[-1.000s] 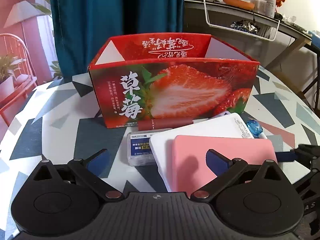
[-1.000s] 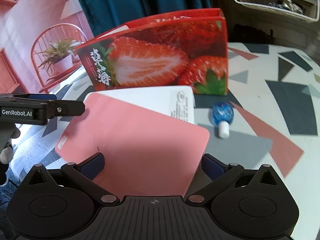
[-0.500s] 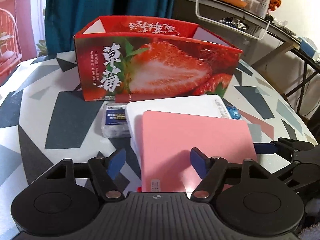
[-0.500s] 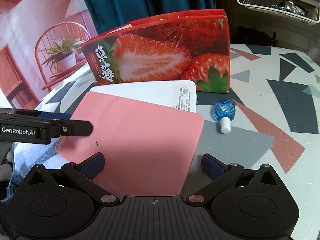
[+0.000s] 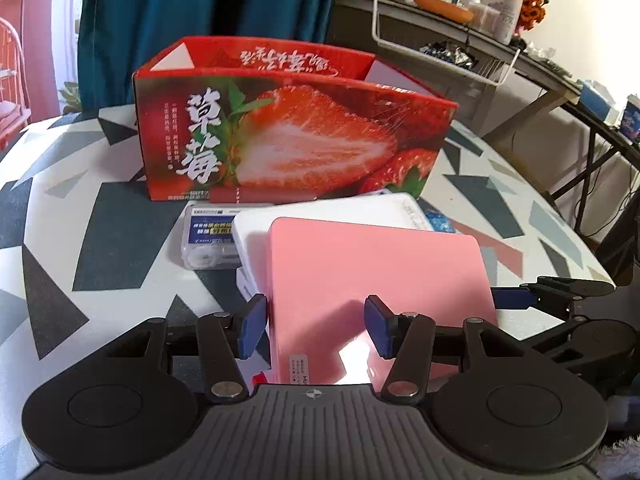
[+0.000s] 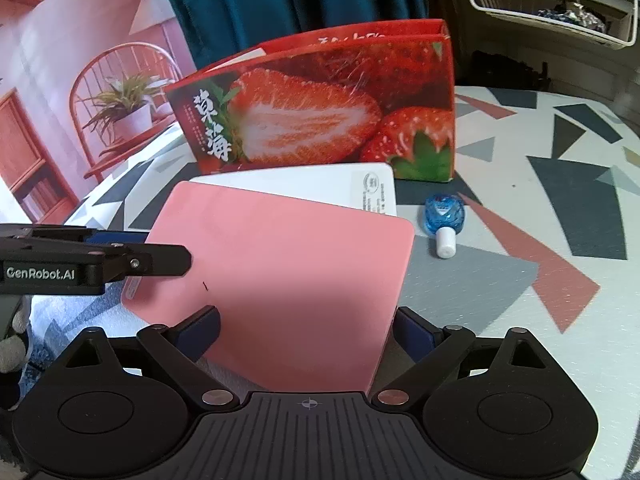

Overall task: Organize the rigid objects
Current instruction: 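Lift the pink case into the strawberry box and open the left gripper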

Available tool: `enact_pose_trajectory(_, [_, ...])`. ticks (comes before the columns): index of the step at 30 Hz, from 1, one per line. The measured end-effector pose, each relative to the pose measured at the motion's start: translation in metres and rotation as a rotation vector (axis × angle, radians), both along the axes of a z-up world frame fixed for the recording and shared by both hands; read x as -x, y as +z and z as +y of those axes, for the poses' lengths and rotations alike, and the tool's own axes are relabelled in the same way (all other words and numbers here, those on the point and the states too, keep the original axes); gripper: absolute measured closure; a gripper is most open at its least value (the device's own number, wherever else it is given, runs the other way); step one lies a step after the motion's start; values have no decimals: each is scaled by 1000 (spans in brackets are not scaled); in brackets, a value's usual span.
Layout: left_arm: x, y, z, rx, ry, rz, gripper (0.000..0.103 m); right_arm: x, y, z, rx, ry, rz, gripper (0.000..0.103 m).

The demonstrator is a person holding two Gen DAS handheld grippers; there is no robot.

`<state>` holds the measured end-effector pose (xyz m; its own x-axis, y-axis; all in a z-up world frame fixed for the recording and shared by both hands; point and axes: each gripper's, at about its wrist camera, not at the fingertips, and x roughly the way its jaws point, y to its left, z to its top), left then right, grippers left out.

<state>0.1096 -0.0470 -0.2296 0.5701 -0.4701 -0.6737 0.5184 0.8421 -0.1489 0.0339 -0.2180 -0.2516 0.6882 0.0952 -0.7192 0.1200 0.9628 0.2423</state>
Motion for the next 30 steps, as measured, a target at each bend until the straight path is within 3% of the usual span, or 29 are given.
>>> enact_pose_trajectory(7, [5, 6, 4, 41, -11, -38, 47, 3, 17, 2, 46, -25, -31, 14])
enact_pose_trajectory(12, [7, 14, 14, 81, 21, -59, 47, -1, 27, 2, 82, -38, -34, 36])
enact_pose_trajectory(15, [6, 24, 22, 115, 53, -90, 47, -7, 39, 0, 65, -33, -55, 42])
enact_pose_trajectory(24, [-12, 55, 31, 171, 125, -145, 47, -43, 82, 1, 81, 0, -165, 43])
enact_pose_trajectory(30, [-45, 97, 27, 200, 140, -232, 46, -80, 111, -3, 107, 17, -244, 43])
